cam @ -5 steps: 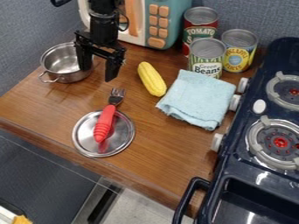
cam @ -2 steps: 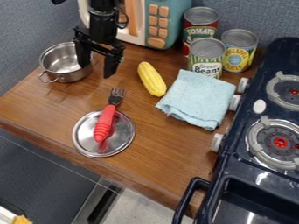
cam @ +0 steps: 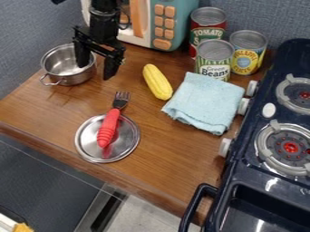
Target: Move the pan to the lower left side of the table
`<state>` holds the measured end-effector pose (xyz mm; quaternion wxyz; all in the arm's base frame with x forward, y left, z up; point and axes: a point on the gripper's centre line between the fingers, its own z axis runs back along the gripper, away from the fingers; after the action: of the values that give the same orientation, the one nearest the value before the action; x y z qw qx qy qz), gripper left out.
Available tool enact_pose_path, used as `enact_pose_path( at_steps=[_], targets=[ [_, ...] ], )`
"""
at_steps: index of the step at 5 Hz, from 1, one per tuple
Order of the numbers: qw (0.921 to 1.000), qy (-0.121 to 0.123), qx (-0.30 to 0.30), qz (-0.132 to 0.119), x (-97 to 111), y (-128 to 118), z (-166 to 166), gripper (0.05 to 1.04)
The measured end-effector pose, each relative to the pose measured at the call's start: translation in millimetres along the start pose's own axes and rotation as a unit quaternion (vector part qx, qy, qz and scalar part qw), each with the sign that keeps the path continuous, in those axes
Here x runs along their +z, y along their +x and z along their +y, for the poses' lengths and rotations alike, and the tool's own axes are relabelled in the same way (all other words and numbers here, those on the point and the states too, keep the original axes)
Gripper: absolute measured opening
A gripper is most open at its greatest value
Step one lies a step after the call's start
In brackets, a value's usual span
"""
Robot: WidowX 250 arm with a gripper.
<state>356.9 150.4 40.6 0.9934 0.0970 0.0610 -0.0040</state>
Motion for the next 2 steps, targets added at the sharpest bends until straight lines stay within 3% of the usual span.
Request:
enact_pose_path(
  at_steps=[1,2],
  targets=[
    [0.9999,-0.001,0.008,-0.01,9,4,10,1.0],
    [0.9997,0.003,0.022,-0.012,4,10,23,0.999]
  ],
)
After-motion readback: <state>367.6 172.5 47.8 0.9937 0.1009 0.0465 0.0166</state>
